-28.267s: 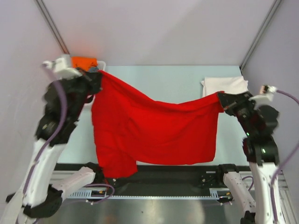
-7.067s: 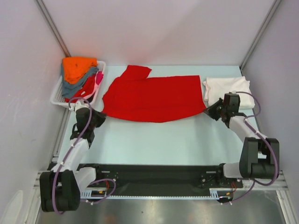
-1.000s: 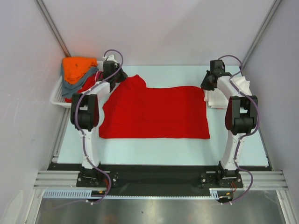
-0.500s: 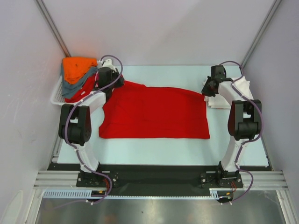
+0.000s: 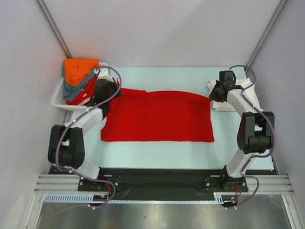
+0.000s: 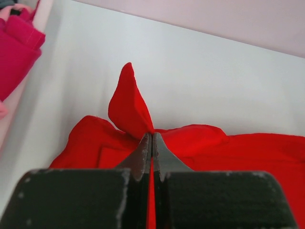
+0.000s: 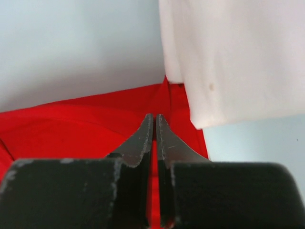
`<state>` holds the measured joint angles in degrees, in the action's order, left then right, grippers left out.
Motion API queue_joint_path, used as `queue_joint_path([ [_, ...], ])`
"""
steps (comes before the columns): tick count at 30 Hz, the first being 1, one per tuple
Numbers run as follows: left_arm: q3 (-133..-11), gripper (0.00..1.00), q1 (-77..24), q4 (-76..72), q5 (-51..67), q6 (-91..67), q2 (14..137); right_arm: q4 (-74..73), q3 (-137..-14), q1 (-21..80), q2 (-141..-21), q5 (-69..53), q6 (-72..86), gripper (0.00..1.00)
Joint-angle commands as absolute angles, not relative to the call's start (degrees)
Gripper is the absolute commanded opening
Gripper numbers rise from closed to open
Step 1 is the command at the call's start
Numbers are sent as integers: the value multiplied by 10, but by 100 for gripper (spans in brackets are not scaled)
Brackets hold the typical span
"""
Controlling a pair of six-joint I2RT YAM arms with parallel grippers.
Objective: Fold and stack the t-shirts
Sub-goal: Fold the tshirt
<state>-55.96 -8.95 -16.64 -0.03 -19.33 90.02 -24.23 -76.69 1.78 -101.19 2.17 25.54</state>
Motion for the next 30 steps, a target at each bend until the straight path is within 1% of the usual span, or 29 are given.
queue_joint_path([
  [1,-527,0,-112,-209,-46,-172,833,-216,-737,11,-968,34,267,0],
  [8,-469,0,-138,-214,-91,-156,765,-213,-706,5,-938,36,266,0],
  [19,-399,0,-159,-191,-154,-186,734,-192,-665,4,-925,33,273,0],
  [30,-374,0,-169,-178,-172,-192,691,-179,-637,4,-907,43,284,0],
])
